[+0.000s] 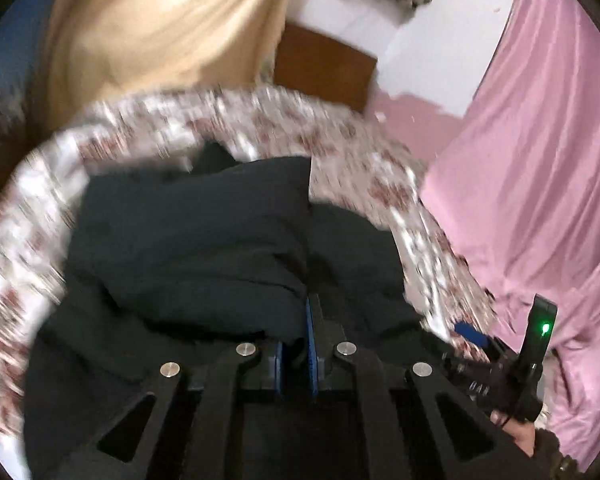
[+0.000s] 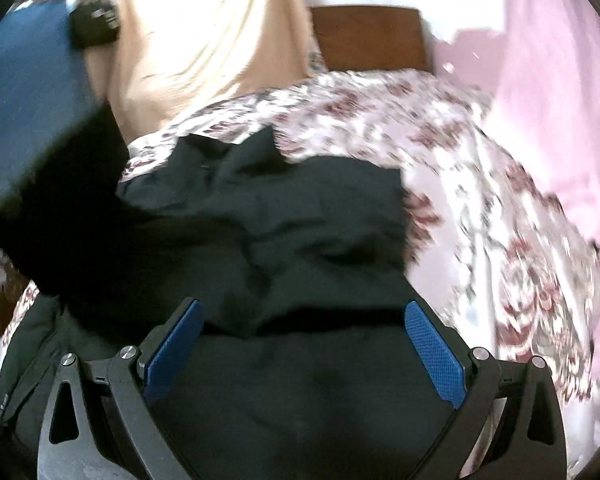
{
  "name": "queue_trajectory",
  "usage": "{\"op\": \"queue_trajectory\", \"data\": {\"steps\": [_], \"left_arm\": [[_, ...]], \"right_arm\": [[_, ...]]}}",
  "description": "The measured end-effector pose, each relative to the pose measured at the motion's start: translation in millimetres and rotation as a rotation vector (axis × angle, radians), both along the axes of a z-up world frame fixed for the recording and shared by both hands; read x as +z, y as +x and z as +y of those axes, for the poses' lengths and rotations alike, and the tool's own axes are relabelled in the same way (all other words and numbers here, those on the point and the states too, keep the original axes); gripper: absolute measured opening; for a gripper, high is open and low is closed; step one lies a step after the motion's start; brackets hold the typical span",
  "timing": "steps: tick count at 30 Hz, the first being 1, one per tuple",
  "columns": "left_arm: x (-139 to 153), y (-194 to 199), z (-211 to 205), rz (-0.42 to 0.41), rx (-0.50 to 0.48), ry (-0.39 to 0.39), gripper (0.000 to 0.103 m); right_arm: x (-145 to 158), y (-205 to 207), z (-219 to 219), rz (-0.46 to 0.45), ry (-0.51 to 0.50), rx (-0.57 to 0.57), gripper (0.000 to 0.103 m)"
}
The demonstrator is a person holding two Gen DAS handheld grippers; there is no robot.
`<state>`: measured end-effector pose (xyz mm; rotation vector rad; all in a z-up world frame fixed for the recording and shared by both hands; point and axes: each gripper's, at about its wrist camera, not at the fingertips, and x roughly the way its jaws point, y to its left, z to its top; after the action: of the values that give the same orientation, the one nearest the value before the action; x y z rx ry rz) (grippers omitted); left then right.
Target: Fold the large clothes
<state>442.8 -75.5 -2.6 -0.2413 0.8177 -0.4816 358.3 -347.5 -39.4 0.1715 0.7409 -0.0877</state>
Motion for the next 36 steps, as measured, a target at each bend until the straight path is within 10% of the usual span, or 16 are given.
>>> {"op": "queue_trajectory", "data": {"steps": [5, 9, 10, 19, 36], "left_arm": [[-34.3, -4.6, -17.9, 0.091, -0.080, -0.053, 0.022], [-34.2, -23.6, -23.7, 0.068, -0.188, -0.079, 0.092], [-30.9, -30.3, -22.9, 0.044, -0.199, -0.093, 0.095], [-17.2, -64.9, 1.5, 0.050, -0.209, -0.052, 0.097], [-26.7, -51.8, 172.6, 0.206, 0.436, 0.143, 0.097]], "right_arm": [[-22.1, -7.0, -29.5, 0.015, 0.096, -0.038, 0.100], [-30.5, -7.3, -32.3, 0.011, 0.141, -0.020, 0.100], [-31.8, -6.1, -31.5, 0.010, 0.157, -0.009, 0.100], [-24.5, -10.2, 13.0, -0.031, 0.163, 0.124, 0.100], [-5.4, 22.4, 281.8, -0.084, -0.650, 0.537, 0.099]]}}
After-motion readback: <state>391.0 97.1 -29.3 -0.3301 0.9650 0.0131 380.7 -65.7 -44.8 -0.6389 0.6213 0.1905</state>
